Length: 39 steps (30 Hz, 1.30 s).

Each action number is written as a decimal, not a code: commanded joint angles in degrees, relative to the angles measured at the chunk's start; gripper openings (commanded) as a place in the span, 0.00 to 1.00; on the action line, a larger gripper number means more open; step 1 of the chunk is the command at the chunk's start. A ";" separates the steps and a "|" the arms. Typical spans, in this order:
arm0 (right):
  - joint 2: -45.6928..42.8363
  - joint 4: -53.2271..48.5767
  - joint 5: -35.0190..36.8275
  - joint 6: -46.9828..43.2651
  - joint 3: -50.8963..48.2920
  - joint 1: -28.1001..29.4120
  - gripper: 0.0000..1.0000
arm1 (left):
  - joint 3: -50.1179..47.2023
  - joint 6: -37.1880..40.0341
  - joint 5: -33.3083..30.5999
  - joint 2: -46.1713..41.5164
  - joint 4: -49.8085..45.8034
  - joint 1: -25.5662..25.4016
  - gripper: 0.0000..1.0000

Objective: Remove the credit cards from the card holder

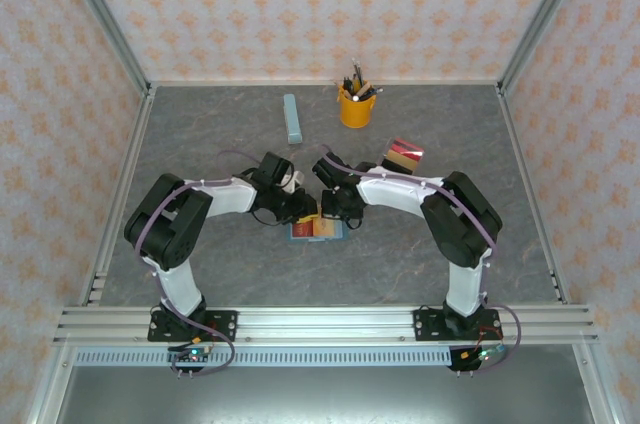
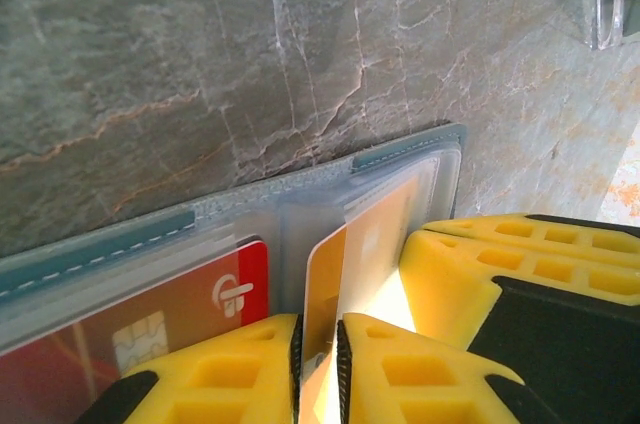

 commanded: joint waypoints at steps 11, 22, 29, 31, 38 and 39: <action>3.78 -2.66 1.07 0.42 -1.00 -0.46 0.07 | -1.14 2.13 1.72 -2.01 0.89 2.49 0.09; 0.25 -1.52 0.70 1.19 -1.13 -0.81 0.08 | -0.90 8.95 -8.92 -11.00 -14.76 4.29 0.00; -12.17 9.78 -5.50 1.18 -2.58 -1.10 0.18 | 3.58 13.11 -15.43 -23.13 -24.88 4.38 0.00; -14.89 13.71 -7.44 1.73 -3.38 -1.74 0.27 | 4.49 12.42 -15.13 -25.70 -24.93 4.62 0.00; -21.15 29.02 -19.52 6.16 -8.19 -5.61 0.57 | 5.79 3.75 -6.52 -31.83 -17.65 7.23 0.00; -21.68 31.32 -21.37 7.08 -8.90 -6.14 0.61 | 5.91 2.36 -5.58 -32.31 -16.64 7.41 0.00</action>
